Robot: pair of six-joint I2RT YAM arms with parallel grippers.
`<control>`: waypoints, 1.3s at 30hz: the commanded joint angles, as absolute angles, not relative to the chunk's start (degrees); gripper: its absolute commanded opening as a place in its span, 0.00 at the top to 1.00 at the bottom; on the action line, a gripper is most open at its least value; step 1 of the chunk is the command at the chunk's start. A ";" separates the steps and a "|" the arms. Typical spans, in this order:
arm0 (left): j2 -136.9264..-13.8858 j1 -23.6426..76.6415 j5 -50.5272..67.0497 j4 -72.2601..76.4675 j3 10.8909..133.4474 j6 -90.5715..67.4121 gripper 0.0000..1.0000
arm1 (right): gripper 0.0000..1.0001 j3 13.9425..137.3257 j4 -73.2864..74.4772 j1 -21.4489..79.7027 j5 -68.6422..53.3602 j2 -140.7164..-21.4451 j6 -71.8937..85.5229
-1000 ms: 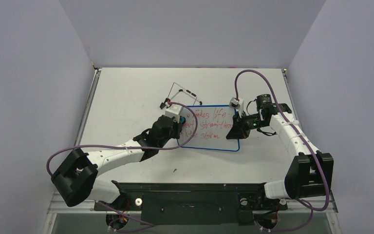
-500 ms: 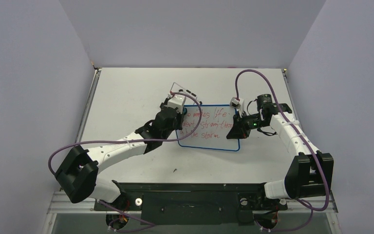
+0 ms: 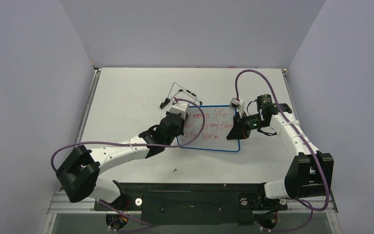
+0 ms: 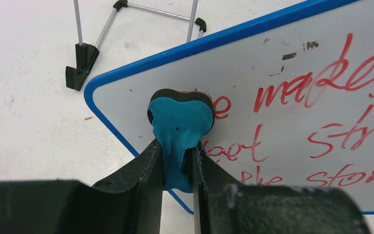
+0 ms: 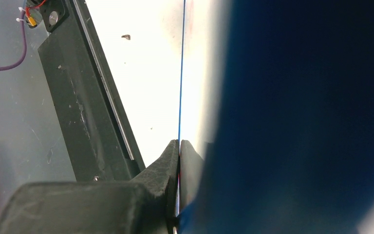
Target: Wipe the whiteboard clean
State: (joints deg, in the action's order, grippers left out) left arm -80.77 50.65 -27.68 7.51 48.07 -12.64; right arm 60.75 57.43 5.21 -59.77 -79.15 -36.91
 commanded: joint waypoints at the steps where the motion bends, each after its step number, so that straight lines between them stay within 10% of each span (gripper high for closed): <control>1: -81.63 51.15 -28.22 7.47 47.16 -12.68 1.00 | 1.00 61.83 59.40 6.23 -62.09 -77.69 -41.55; 39: -79.84 53.71 -30.24 10.85 45.56 -8.11 1.00 | 1.00 62.19 60.61 6.24 -62.26 -78.16 -42.89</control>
State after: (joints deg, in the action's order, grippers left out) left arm -81.82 53.95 -31.70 9.43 43.70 -7.51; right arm 60.75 57.95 4.91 -59.83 -79.18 -38.30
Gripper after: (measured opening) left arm 0.185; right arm 0.028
